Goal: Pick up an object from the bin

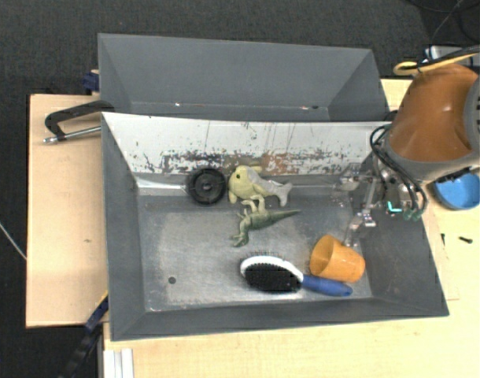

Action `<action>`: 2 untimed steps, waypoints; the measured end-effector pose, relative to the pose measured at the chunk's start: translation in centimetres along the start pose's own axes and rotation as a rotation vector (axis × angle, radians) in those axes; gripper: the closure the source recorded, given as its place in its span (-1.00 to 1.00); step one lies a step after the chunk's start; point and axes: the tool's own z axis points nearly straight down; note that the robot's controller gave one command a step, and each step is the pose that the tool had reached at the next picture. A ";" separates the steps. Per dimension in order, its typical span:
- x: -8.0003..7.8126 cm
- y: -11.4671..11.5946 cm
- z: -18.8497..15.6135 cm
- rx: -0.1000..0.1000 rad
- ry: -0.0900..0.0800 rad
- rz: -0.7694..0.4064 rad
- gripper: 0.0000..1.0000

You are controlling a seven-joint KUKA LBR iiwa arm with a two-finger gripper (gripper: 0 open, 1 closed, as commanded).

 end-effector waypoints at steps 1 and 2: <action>1.4 1.8 1.6 0.014 -0.051 -0.155 -1.00; -1.7 4.7 0.5 0.000 -0.015 -0.148 -1.00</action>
Offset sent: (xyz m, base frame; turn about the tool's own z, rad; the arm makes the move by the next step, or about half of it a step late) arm -0.0665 0.0550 -0.0709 -0.3266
